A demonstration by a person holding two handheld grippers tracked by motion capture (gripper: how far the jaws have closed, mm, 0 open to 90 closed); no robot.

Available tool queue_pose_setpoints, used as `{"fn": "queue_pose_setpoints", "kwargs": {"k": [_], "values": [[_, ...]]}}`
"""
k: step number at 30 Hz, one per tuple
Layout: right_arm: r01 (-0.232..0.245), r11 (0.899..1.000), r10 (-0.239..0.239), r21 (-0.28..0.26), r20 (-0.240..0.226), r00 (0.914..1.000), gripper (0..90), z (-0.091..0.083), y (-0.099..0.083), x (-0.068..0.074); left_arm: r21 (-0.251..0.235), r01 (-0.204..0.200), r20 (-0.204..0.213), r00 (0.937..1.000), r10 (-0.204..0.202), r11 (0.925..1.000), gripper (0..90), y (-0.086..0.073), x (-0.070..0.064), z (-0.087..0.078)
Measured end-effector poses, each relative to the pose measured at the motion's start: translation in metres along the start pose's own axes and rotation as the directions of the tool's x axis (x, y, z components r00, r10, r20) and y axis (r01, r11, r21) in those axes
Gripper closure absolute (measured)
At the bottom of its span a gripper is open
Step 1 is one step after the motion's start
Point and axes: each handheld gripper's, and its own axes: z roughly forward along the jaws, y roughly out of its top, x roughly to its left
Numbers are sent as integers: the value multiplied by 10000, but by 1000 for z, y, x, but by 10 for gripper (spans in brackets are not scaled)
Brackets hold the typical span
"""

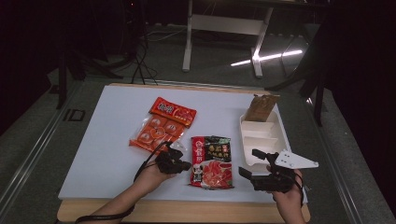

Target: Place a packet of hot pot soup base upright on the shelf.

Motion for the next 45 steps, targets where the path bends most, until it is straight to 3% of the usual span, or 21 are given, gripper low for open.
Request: {"fn": "queue_pose_setpoints", "kwargs": {"k": [5,6,9,11,17,20,24,26,27,28,29,32,33,37,41,43,45], "values": [[26,10000,-26,25,5,10000,147,0,0,0,-415,17,-324,9995,-30,9991,827,9,3,-8],[56,10000,-56,20,5,10000,147,0,0,0,-565,236,-356,9990,-256,9981,807,13,7,-9],[65,10000,-65,29,1,10000,147,0,0,0,-741,396,-437,9981,-429,9965,776,17,10,-9],[21,10000,-21,49,-6,10000,147,1,-1,0,-933,704,-571,9955,-760,9931,664,25,15,-8],[60,9999,-59,131,-90,9999,147,3,-2,1,-1038,1197,-958,9869,-1298,9874,565,39,26,-2],[50,9998,-48,172,-107,9999,147,3,-2,1,-887,1260,-1138,9842,-1358,9881,513,43,30,2],[59,9998,-56,203,-140,9999,147,4,-3,0,-848,1498,-1332,9781,-1602,9851,494,48,36,10],[77,9997,-74,220,-144,9999,147,4,-3,0,-868,1741,-1508,9710,-1857,9809,494,51,39,15],[63,9997,-58,233,-184,9998,147,5,-3,0,-899,2006,-1377,9676,-2117,9755,494,53,42,21],[66,9997,-61,239,-189,9998,147,5,-3,0,-899,2006,-1377,9676,-2117,9755,494,53,42,21],[81,9997,-76,249,-193,9998,147,6,-3,0,-872,2224,-1106,9666,-2313,9710,494,54,43,26],[140,9995,-135,278,-198,9997,147,6,-3,0,-757,2195,-1143,9671,-2272,9727,488,55,44,29],[132,9995,-126,280,-224,9997,147,6,-3,1,-774,2260,-1484,9605,-2354,9710,489,55,45,37],[148,9996,-142,254,-242,9996,147,5,-3,1,-870,2705,-1532,9474,-2811,9588,492,57,48,40],[164,9995,-158,274,-234,9996,147,6,-3,1,-895,2709,-1787,9423,-2830,9585,504,57,46,43],[189,9996,-183,230,-233,9996,147,5,-3,1,-947,2917,-1752,9363,-3044,9518,505,56,47,42],[172,9996,-167,220,-226,9996,147,5,-3,1,-1117,2966,-1706,9345,-3123,9484,509,56,47,40]]}}
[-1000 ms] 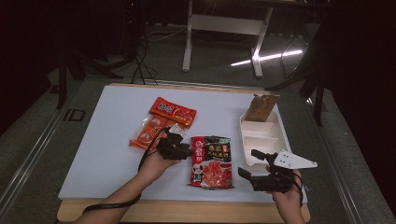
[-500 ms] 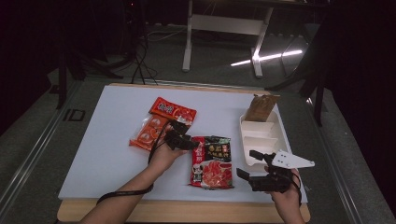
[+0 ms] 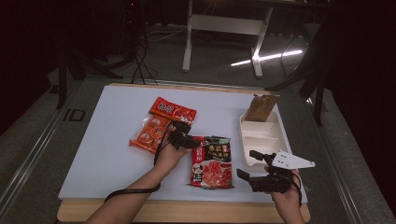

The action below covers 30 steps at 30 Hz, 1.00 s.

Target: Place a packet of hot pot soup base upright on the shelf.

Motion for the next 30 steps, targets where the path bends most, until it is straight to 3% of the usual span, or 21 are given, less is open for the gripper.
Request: {"fn": "queue_pose_setpoints", "kwargs": {"k": [3,14,18,22,25,28,30], "values": [[18,10000,-18,33,-1,10000,147,0,0,0,-7,43,-153,9999,-43,10000,501,-2,2,-1],[39,9999,-39,157,-39,10000,147,2,-1,0,257,329,154,9993,-333,9991,507,-3,3,14],[31,9999,-30,145,-10,10000,147,2,-2,-1,357,375,319,9987,-386,9987,610,-6,2,19],[21,9999,-20,155,-13,10000,147,2,-2,-2,493,184,403,9990,-204,9986,771,-6,0,21],[48,9998,-48,169,-2,10000,147,2,-1,-1,464,193,518,9984,-217,9987,829,-4,0,19],[58,9999,-59,151,65,10000,147,1,-1,-1,196,204,688,9974,-217,9996,860,-4,-1,16],[59,9999,-61,147,151,9999,147,1,-2,-1,-130,-86,664,9977,94,9999,869,-4,-5,12]]}}
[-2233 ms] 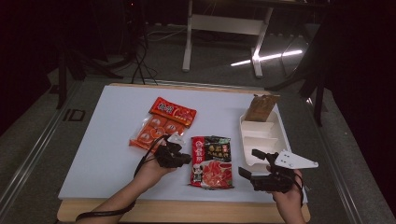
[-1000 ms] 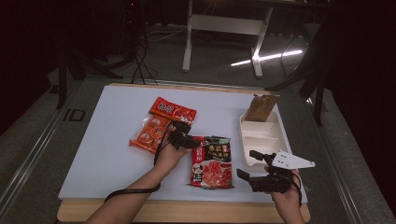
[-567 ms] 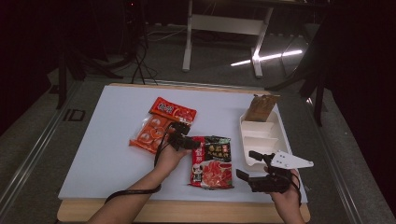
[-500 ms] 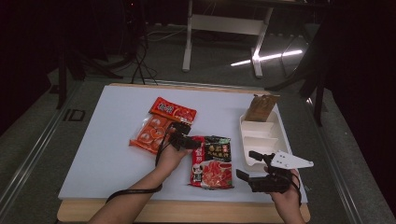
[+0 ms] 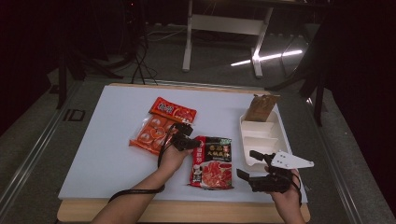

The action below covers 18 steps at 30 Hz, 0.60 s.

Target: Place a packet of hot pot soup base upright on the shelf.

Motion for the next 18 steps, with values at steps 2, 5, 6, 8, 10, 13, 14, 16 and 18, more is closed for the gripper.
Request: {"fn": "queue_pose_setpoints", "kwargs": {"k": [2,5,6,8,10,13,14,16,18], "values": [[-132,9999,134,-99,151,9998,174,-1,0,-2,-262,-230,-54,9997,229,9994,872,1,-5,-6],[-233,9993,243,-309,343,9991,174,-4,0,-3,-600,-376,91,9992,383,9975,875,3,-10,-14],[-157,9994,174,-321,533,9984,174,-5,1,-3,-689,-445,133,9989,455,9966,875,4,-12,-17],[-220,9988,251,-428,712,9971,173,-7,1,-4,-941,-513,236,9983,537,9942,875,5,-16,-23],[-153,9993,187,-349,990,9949,160,-7,1,-4,-1048,-598,226,9978,625,9927,875,5,-18,-26],[-90,9994,127,-332,1114,9937,152,-7,2,-5,-1686,-991,315,9939,1058,9807,875,4,-30,-40],[-7,9993,49,-374,1124,9937,153,-7,2,-5,-1686,-991,315,9939,1058,9807,874,4,-30,-40],[111,9992,-67,-395,1092,9940,153,-8,3,-6,-1897,-1127,457,9913,1234,9754,874,4,-34,-44],[255,9987,-198,-443,1238,9921,153,-9,3,-5,-1975,-1168,574,9898,1304,9733,874,5,-37,-49]]}}
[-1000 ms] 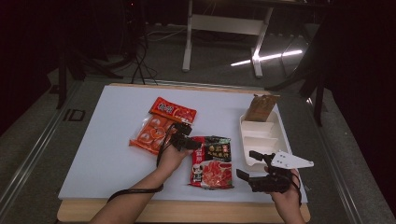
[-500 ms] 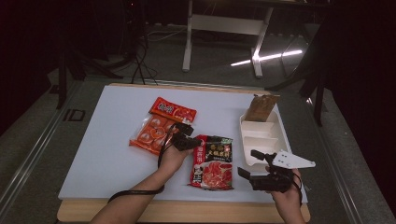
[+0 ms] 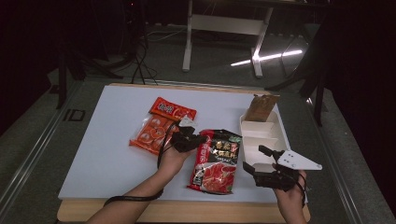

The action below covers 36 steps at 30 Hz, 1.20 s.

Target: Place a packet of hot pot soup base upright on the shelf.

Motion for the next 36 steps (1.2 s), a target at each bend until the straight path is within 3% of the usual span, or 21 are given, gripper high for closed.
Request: {"fn": "queue_pose_setpoints", "kwargs": {"k": [2,7,9,12,17,21,24,27,31,34,35,36], "values": [[-18,9983,24,-581,97,9999,134,-5,3,0,-137,-14,84,10000,16,9999,874,1,-3,-3],[-371,9990,375,-256,159,9992,125,-8,5,-2,-483,-236,263,9993,249,9986,874,2,-11,-10],[-308,9995,310,-58,244,9992,106,-7,5,0,-618,-215,370,9990,238,9979,874,2,-15,-13],[-129,9997,131,-187,78,9999,106,-7,6,4,-873,-304,529,9980,351,9957,874,4,-20,-19],[-92,9994,102,-327,291,9995,114,-11,10,5,-1321,-595,688,9952,691,9894,875,8,-29,-29],[-368,9986,381,-386,325,9987,134,-16,12,2,-1640,-743,769,9932,879,9837,874,12,-36,-39],[-508,9983,519,-290,368,9980,134,-18,13,1,-2066,-757,931,9910,966,9755,873,14,-37,-46],[-606,9980,613,-205,337,9976,134,-18,15,0,-2525,-594,1394,9855,971,9658,872,16,-33,-51],[-753,9971,753,-119,37,9972,135,-15,20,-1,-2899,-325,2178,9710,990,9565,872,19,-26,-56],[-881,9960,887,137,-499,9948,171,-8,23,-2,-3092,-340,2433,9633,1136,9504,871,19,-25,-58],[-881,9960,887,137,-499,9948,171,-8,23,-2,-3092,-340,2433,9633,1136,9504,871,19,-25,-58],[-928,9956,935,133,-667,9934,217,-7,24,-3,-3235,-453,2373,9630,1274,9452,871,18,-27,-59]]}}
